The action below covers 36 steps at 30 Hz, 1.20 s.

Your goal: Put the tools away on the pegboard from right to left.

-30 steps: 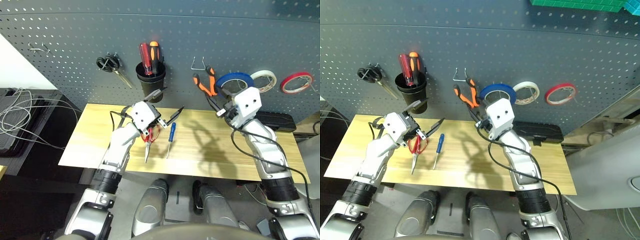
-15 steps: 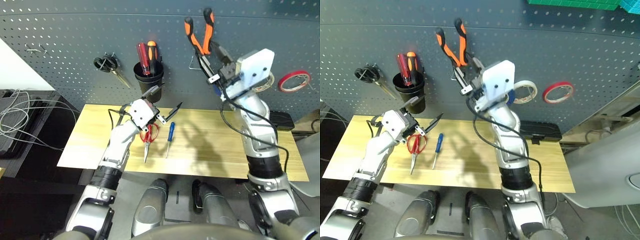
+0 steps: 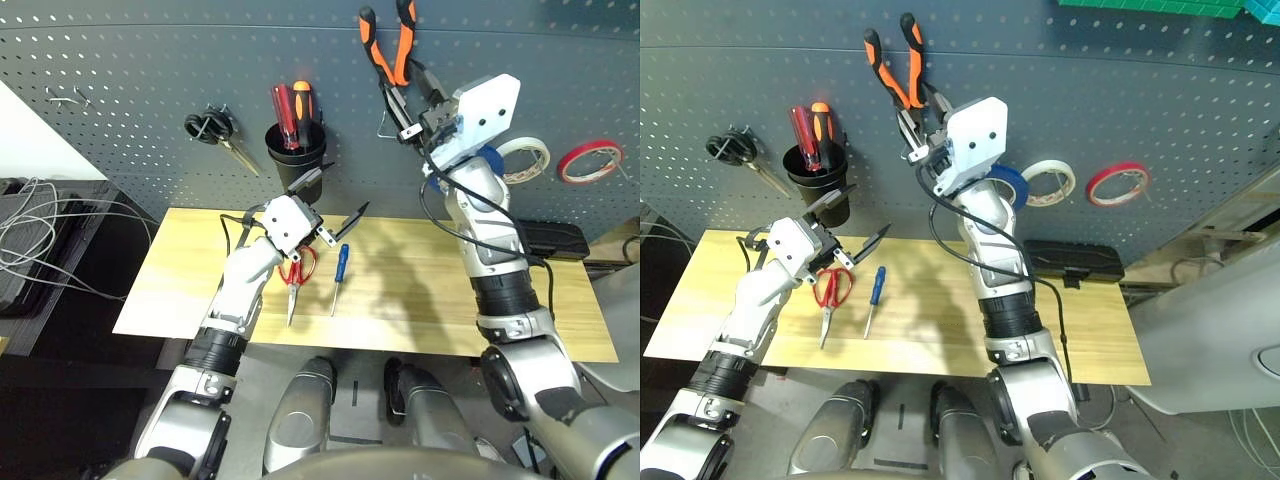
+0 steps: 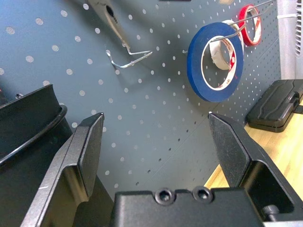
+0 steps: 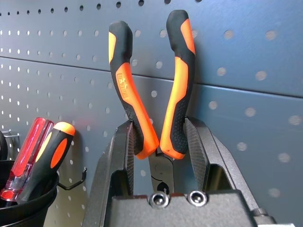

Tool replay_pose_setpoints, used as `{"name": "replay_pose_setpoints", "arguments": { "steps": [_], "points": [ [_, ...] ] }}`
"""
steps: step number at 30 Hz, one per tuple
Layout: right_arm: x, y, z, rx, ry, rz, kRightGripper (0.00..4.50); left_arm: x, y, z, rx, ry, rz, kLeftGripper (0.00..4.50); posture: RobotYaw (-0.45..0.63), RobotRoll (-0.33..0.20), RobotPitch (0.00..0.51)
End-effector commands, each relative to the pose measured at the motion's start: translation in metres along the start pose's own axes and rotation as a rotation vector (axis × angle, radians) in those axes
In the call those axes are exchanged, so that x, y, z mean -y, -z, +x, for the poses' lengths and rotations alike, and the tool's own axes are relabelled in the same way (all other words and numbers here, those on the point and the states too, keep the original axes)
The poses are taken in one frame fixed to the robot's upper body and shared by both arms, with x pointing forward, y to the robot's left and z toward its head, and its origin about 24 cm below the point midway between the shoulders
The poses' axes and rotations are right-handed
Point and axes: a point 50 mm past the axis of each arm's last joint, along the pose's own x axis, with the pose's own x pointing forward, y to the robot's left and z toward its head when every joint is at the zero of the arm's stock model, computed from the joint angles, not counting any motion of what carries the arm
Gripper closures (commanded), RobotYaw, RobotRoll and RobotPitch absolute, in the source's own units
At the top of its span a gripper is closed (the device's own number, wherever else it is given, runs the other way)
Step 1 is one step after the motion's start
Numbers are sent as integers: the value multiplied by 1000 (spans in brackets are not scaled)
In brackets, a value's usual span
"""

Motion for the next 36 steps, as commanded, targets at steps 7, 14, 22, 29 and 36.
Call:
{"name": "replay_pose_setpoints", "arguments": {
  "steps": [7,14,22,29,36],
  "points": [
    [-2,10,-4,2,5,-20,2740,4,3,-2,-19,6,-3,0,188,0,201],
    [-3,12,-14,-15,20,-25,2740,6,3,-1,-10,8,-25,0,178,0,203],
    [-2,12,-19,-23,19,-33,2012,6,2,1,-4,18,-27,0,173,0,204],
    [3,-5,-34,17,36,-66,30,8,4,-2,-19,35,-21,0,182,0,209],
    [-8,-13,-68,-73,-12,-33,30,14,12,-7,-74,79,-44,0,173,0,208]
  ]
}}
